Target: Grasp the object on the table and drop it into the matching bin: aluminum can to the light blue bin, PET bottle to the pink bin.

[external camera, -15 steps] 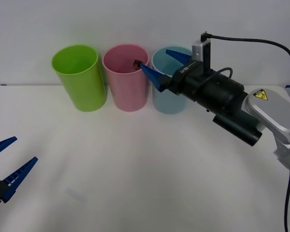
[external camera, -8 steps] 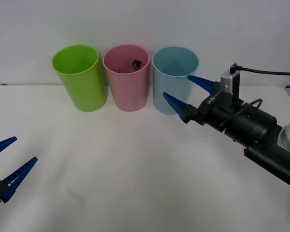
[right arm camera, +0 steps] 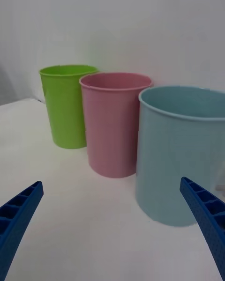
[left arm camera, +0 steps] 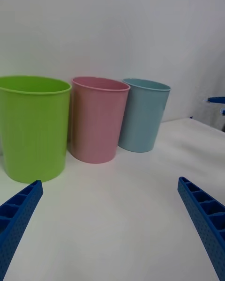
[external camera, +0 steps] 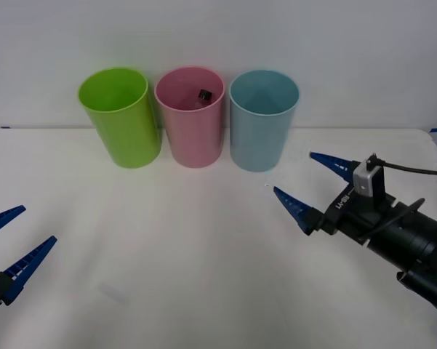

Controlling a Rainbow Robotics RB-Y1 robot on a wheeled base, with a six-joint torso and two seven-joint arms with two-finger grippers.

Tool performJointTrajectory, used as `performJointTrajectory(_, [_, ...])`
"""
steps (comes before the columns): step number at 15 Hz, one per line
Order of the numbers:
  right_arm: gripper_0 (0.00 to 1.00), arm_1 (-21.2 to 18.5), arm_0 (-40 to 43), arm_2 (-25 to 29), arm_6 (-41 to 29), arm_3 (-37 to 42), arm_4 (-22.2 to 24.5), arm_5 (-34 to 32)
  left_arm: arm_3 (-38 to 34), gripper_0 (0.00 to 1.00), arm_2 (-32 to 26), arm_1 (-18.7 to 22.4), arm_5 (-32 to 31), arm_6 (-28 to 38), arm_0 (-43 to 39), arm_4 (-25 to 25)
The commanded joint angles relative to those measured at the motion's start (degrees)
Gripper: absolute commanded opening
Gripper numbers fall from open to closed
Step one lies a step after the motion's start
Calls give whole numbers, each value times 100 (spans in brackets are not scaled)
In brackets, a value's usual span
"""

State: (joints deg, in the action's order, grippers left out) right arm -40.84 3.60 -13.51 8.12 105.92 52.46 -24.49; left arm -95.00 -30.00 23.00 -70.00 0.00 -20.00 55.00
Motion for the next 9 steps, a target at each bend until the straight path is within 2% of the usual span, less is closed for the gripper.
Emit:
performJointTrajectory(1, [100,146,528,437,313,-19,71,-504,0,100,0,0,0,0,0,0])
performJointTrajectory(6, [100,445,1231,1333,357,-116,230,-1796,0,100,0,0,0,0,0,0])
performJointTrajectory(9, [100,691,1310,1825,313,-467,405,-2666,0,100,0,0,0,0,0,0])
